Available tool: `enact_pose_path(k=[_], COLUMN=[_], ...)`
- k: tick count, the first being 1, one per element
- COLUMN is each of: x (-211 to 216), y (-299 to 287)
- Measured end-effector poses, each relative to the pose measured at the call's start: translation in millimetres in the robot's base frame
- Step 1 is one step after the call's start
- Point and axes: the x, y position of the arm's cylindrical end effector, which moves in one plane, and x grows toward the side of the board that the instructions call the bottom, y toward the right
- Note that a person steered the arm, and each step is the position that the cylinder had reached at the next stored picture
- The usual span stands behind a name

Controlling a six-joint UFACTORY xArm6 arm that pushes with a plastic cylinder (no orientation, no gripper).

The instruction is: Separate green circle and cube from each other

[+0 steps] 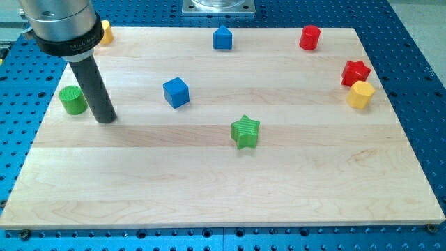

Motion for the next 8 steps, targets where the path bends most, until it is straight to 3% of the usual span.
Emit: enact_pose_path(k=[1, 2, 4, 5, 7, 8], x=[-65, -79, -80, -75, -47, -67], y=[34, 98, 101, 65, 182, 245])
